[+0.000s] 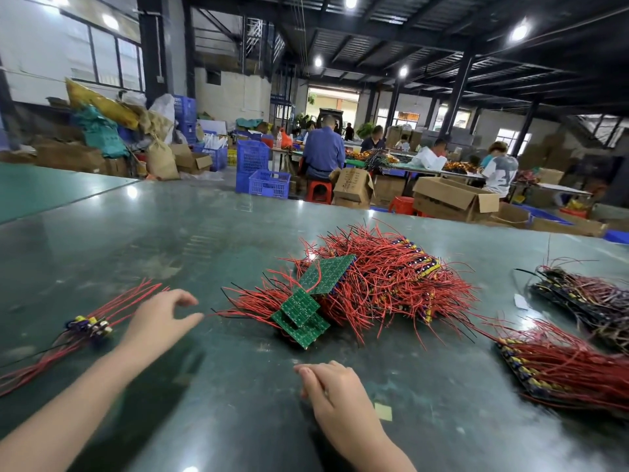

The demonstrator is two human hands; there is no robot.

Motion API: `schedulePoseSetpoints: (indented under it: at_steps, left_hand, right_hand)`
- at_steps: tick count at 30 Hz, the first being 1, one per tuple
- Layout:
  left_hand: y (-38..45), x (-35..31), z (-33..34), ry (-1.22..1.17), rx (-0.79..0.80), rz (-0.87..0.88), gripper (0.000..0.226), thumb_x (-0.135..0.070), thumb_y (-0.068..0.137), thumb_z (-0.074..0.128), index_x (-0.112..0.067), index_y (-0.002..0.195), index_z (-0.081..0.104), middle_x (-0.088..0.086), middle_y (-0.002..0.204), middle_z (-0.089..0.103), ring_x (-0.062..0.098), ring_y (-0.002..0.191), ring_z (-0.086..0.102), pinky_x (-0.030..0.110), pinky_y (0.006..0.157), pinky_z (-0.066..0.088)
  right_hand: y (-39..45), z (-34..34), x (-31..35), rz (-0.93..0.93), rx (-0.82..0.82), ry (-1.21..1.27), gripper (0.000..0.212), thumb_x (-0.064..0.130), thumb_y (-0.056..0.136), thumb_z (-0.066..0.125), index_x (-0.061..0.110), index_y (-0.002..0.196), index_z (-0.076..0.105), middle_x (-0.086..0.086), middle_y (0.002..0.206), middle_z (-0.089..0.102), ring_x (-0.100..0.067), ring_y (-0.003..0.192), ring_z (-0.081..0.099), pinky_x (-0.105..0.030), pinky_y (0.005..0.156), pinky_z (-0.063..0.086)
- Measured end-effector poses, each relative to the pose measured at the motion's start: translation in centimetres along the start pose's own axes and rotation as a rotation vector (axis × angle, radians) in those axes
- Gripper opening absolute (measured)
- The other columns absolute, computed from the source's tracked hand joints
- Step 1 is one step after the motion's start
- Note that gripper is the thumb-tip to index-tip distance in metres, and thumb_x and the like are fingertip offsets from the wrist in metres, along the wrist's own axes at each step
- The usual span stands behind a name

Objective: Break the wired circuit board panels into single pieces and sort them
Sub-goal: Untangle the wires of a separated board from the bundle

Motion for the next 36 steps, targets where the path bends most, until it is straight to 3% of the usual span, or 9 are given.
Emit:
schedulePoseSetpoints:
  at_steps: [3,5,11,17,21,24,27,32,36]
  left_hand:
    - [0.2,-5.5,4.3,-0.106,0.103,0.096,0.016,-0.019,0.078,0.076,-0.017,0.092,0.068,0.000,0.096,0.070,0.015,0.086,0.061,0.022,0.076,0.040]
    - [0.7,-8.3,7.0,-0.110,0.139,0.115,0.026,-0.026,0.082,0.071,-0.015,0.105,0.067,0.003,0.110,0.068,0.017,0.099,0.059,0.024,0.088,0.043]
    - [2.2,-10.7,10.8,0.226,0.168,-0.053,0.047,-0.060,0.084,0.055,-0.028,0.118,0.064,0.001,0.124,0.059,0.029,0.125,0.037,0.037,0.098,0.035]
    - [2.3,-11.7,10.7,-0.004,0.098,-0.020,0.030,-0.045,0.076,0.074,-0.022,0.095,0.072,0.003,0.108,0.064,0.031,0.116,0.044,0.035,0.093,0.036]
    - [1.0,-12.8,8.3,-0.265,-0.029,0.081,0.022,-0.029,0.072,0.081,-0.014,0.081,0.067,0.008,0.101,0.061,0.023,0.099,0.053,0.026,0.082,0.034]
    - [-1.4,-13.6,6.8,-0.491,-0.028,0.103,0.025,-0.025,0.068,0.084,-0.018,0.071,0.061,-0.002,0.080,0.062,0.015,0.076,0.055,0.024,0.066,0.033]
    - [-4.6,-13.9,7.2,-0.710,0.051,0.056,0.022,-0.021,0.066,0.085,-0.019,0.071,0.064,-0.004,0.065,0.065,0.011,0.061,0.057,0.029,0.064,0.048]
    - [-8.2,-13.3,8.8,-0.874,0.083,0.001,0.019,-0.011,0.068,0.083,-0.014,0.078,0.067,0.005,0.077,0.070,0.022,0.074,0.065,0.040,0.076,0.054]
    - [-8.8,-12.7,10.0,-0.970,0.149,-0.062,0.017,-0.011,0.072,0.080,-0.013,0.085,0.069,0.001,0.082,0.073,0.013,0.078,0.065,0.036,0.079,0.054]
  right_hand:
    - [0.0,-0.2,0.0,0.001,-0.013,0.004,0.033,0.032,0.101,0.038,0.021,0.106,0.069,0.004,0.088,0.069,-0.016,0.089,0.054,-0.031,0.087,0.038]
    - [0.0,-0.4,0.0,0.002,-0.029,0.011,0.032,0.031,0.101,0.039,0.020,0.103,0.069,0.003,0.087,0.069,-0.016,0.088,0.053,-0.032,0.086,0.038]
    - [0.1,-0.4,-1.1,0.044,-0.033,0.004,0.037,0.033,0.101,0.038,0.012,0.091,0.067,-0.001,0.082,0.067,-0.018,0.085,0.052,-0.034,0.086,0.040]
    - [0.1,-0.3,-1.2,0.088,-0.038,0.028,0.035,0.033,0.100,0.039,0.020,0.088,0.069,0.004,0.080,0.067,-0.011,0.084,0.054,-0.030,0.083,0.037]
    - [-0.1,-1.4,-2.6,0.306,-0.187,0.445,0.034,0.021,0.097,0.050,0.030,0.073,0.071,0.010,0.065,0.068,-0.001,0.066,0.057,-0.019,0.068,0.044]
    - [-0.3,-1.9,-4.2,0.485,-0.320,0.820,0.026,0.016,0.097,0.049,0.020,0.086,0.072,0.003,0.073,0.070,-0.004,0.058,0.055,-0.016,0.051,0.042]
    - [-0.1,-1.9,-4.6,0.557,-0.375,1.106,0.016,0.020,0.095,0.051,0.018,0.103,0.066,0.004,0.082,0.070,-0.009,0.063,0.061,-0.019,0.052,0.046]
    - [-0.6,-2.5,-3.9,0.506,-0.379,1.045,0.014,0.021,0.092,0.058,0.012,0.087,0.068,-0.003,0.075,0.064,-0.009,0.067,0.058,-0.019,0.047,0.048]
    - [-0.6,-3.3,-3.8,0.448,-0.411,0.963,0.013,0.012,0.092,0.059,0.010,0.095,0.071,-0.008,0.085,0.073,-0.011,0.075,0.063,-0.020,0.050,0.050]
Point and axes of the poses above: each hand's wrist, its own y-axis towards the middle knuckle, its own z-axis out of the palm, x = y × z, the point moved 8 cm from there along y, towards the middle knuckle
